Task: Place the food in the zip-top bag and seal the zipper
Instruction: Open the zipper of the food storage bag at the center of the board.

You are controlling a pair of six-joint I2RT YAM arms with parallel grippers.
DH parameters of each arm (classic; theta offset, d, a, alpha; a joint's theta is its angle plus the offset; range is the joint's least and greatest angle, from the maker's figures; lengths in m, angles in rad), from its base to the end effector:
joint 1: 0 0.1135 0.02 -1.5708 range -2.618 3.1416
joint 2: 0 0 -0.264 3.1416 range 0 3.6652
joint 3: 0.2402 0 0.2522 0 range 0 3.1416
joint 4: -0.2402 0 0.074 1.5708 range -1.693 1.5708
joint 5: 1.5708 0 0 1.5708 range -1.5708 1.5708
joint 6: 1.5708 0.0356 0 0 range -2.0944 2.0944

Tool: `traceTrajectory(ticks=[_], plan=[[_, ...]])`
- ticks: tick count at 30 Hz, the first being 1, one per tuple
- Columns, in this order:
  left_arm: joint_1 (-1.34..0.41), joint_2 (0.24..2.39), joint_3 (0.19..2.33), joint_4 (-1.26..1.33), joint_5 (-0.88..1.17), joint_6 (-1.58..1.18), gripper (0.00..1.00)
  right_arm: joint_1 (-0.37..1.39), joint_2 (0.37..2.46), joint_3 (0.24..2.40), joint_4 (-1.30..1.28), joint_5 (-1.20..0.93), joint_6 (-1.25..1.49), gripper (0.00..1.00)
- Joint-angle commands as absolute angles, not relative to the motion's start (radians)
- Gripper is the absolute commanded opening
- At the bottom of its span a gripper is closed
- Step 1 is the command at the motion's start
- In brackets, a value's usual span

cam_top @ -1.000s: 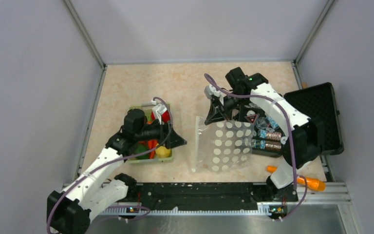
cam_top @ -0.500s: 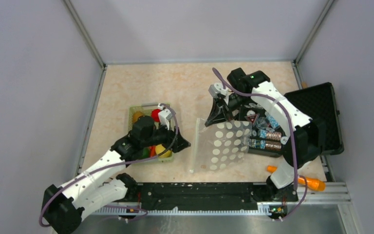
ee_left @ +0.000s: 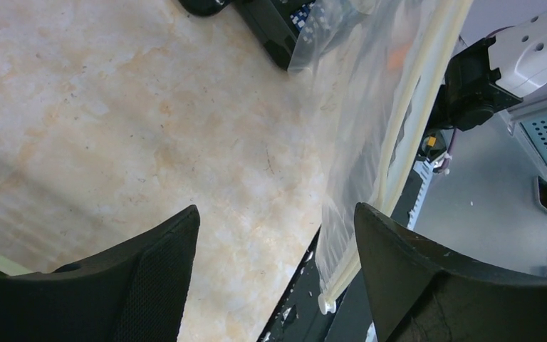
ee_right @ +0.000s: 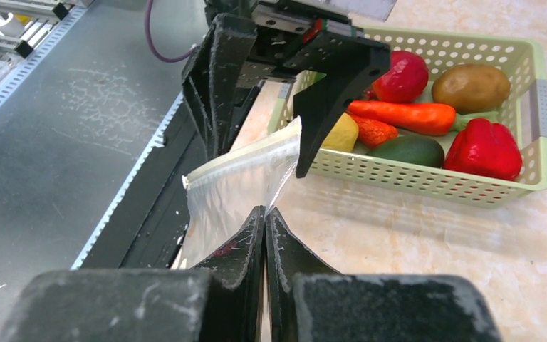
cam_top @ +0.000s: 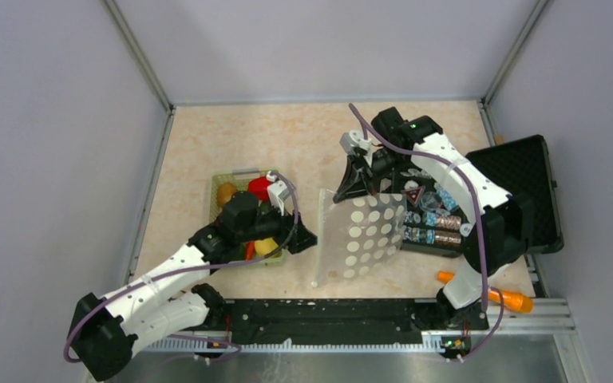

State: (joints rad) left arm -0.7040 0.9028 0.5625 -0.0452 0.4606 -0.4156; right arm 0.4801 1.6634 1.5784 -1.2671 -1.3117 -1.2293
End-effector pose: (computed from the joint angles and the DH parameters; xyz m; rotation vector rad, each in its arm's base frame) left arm 0.1464 -0.1451 0.2557 0.6244 2.0127 -1.1579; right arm 0.2605 0.1744 0.3342 -1.6916 1.2381 1.4119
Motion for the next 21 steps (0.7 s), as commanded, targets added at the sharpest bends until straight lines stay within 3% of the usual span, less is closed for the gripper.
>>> traceTrajectory(ticks=[1, 9, 13, 21], plan=[[-0.707, 0.911, 0.601, -0.07, 0.482, -0.385, 0.81, 0.469, 1.606, 1.57, -1.145, -1.351, -1.154, 0.0], [-0.707, 0.753, 0.623, -0.271, 0.153, -0.357, 0.85, 0.469, 1.564, 1.519, -1.094, -1.33, -1.121, 0.0], [-0.707, 0.696, 0.594, -0.175, 0.256, -0.336, 0.79, 0.47, 1.557, 1.51, -1.095, -1.338, -1.122, 0.0], [-0.708, 0.84, 0.642, -0.21, 0.412, -0.314, 0.72, 0.469, 1.528, 1.483, -1.083, -1.346, -1.114, 0.0]])
